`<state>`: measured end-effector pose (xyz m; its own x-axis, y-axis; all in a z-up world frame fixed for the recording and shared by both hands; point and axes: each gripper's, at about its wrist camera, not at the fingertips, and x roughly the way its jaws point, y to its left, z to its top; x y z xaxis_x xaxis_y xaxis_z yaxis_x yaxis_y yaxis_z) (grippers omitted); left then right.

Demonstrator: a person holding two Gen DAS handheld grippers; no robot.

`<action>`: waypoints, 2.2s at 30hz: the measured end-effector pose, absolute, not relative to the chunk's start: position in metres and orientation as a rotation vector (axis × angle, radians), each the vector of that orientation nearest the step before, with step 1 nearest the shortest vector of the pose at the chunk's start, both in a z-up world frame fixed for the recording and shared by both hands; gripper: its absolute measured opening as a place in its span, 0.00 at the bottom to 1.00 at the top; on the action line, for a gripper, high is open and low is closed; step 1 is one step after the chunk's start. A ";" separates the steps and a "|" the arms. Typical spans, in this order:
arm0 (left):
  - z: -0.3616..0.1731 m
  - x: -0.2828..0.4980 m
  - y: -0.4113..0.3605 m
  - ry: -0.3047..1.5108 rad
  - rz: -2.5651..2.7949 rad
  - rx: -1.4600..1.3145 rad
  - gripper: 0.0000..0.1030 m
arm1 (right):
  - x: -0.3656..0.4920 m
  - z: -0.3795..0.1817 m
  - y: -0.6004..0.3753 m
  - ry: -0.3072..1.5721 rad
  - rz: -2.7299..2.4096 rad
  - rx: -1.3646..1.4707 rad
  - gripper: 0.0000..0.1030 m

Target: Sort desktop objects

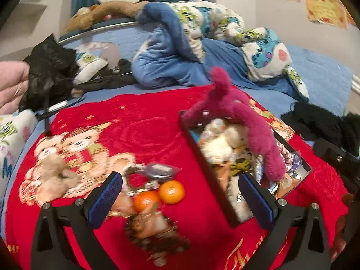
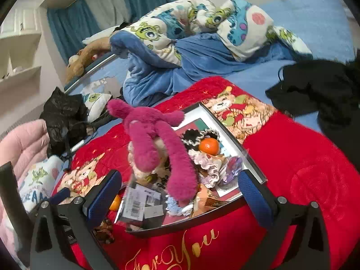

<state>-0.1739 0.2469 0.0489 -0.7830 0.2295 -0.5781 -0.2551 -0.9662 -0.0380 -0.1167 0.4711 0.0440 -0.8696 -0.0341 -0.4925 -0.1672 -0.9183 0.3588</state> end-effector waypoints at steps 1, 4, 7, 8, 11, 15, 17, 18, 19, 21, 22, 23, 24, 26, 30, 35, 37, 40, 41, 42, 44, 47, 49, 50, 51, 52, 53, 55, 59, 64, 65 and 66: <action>0.054 -0.170 0.236 0.047 2.767 -0.881 1.00 | -0.114 0.050 0.466 0.586 2.916 -0.766 1.00; 0.078 -0.149 0.200 0.048 2.868 -0.814 1.00 | -0.104 0.070 0.450 0.519 2.974 -0.714 1.00; 0.101 -0.120 0.164 0.071 2.931 -0.727 1.00 | -0.088 0.095 0.424 0.378 3.060 -0.642 1.00; 0.107 -0.108 0.153 0.068 2.948 -0.685 1.00 | -0.081 0.104 0.413 0.311 3.072 -0.609 1.00; 0.112 -0.071 0.120 0.037 2.988 -0.602 1.00 | -0.055 0.116 0.392 0.259 3.050 -0.493 1.00; 0.082 -0.039 0.095 0.004 2.962 -0.618 1.00 | -0.010 0.100 0.376 0.338 3.055 -0.382 1.00; 0.064 -0.034 0.093 0.034 2.983 -0.669 1.00 | 0.003 0.082 0.367 0.273 3.048 -0.379 1.00; 0.055 -0.031 0.094 0.051 3.000 -0.695 1.00 | 0.007 0.073 0.364 0.252 3.063 -0.378 1.00; 0.048 -0.029 0.095 0.056 3.011 -0.704 1.00 | 0.012 0.060 0.360 0.265 3.127 -0.369 1.00; 0.038 -0.026 0.098 0.071 3.002 -0.718 1.00 | 0.013 0.047 0.355 0.328 3.147 -0.422 1.00; 0.035 -0.025 0.100 0.077 2.992 -0.717 1.00 | 0.013 0.043 0.350 0.335 3.126 -0.459 1.00; 0.033 -0.023 0.101 0.076 2.984 -0.700 1.00 | 0.014 0.041 0.346 0.322 3.120 -0.464 1.00; 0.032 -0.022 0.102 0.072 2.976 -0.684 1.00 | 0.015 0.040 0.340 0.305 3.112 -0.468 1.00; 0.031 -0.021 0.103 0.058 2.946 -0.677 1.00 | 0.013 0.039 0.329 0.261 3.102 -0.476 1.00; 0.029 -0.021 0.102 0.051 2.921 -0.674 1.00 | 0.003 0.039 0.316 0.210 3.036 -0.526 1.00; 0.024 -0.026 0.102 0.061 2.891 -0.688 1.00 | 0.011 0.045 0.314 0.250 3.013 -0.467 1.00; 0.021 -0.029 0.102 0.069 2.874 -0.710 1.00 | 0.012 0.047 0.313 0.266 3.017 -0.454 1.00; 0.017 -0.030 0.100 0.084 2.862 -0.721 1.00 | 0.013 0.047 0.312 0.333 3.046 -0.464 1.00; 0.016 -0.030 0.100 0.085 2.860 -0.722 1.00 | 0.013 0.047 0.311 0.329 3.043 -0.456 1.00; 0.015 -0.030 0.100 0.085 2.860 -0.721 1.00 | 0.013 0.046 0.309 0.310 3.039 -0.445 1.00; 0.015 -0.031 0.099 0.075 2.860 -0.720 1.00 | 0.012 0.045 0.305 0.286 3.029 -0.441 1.00; 0.013 -0.032 0.094 0.045 2.842 -0.708 1.00 | 0.006 0.041 0.302 0.286 3.035 -0.476 1.00; 0.013 -0.032 0.092 0.039 2.834 -0.699 1.00 | 0.002 0.038 0.301 0.304 3.045 -0.500 1.00; 0.012 -0.033 0.092 0.042 2.836 -0.698 1.00 | 0.001 0.038 0.301 0.298 3.044 -0.503 1.00; 0.011 -0.033 0.092 0.051 2.841 -0.698 1.00 | 0.001 0.037 0.299 0.286 3.044 -0.502 1.00; 0.010 -0.034 0.092 0.061 2.849 -0.698 1.00 | 0.001 0.037 0.298 0.275 3.045 -0.499 1.00; 0.010 -0.034 0.092 0.071 2.858 -0.696 1.00 | 0.001 0.037 0.297 0.273 3.045 -0.497 1.00; 0.009 -0.034 0.093 0.083 2.873 -0.694 1.00 | 0.000 0.036 0.297 0.271 3.042 -0.503 1.00; 0.009 -0.034 0.091 0.077 2.874 -0.688 1.00 | -0.002 0.034 0.296 0.248 3.032 -0.517 1.00; 0.010 -0.033 0.090 0.061 2.873 -0.690 1.00 | -0.005 0.031 0.293 0.190 3.020 -0.531 1.00; 0.010 -0.033 0.090 0.059 2.873 -0.691 1.00 | -0.005 0.030 0.292 0.179 3.016 -0.533 1.00; 0.010 -0.032 0.090 0.059 2.874 -0.689 1.00 | -0.005 0.030 0.291 0.166 3.014 -0.536 1.00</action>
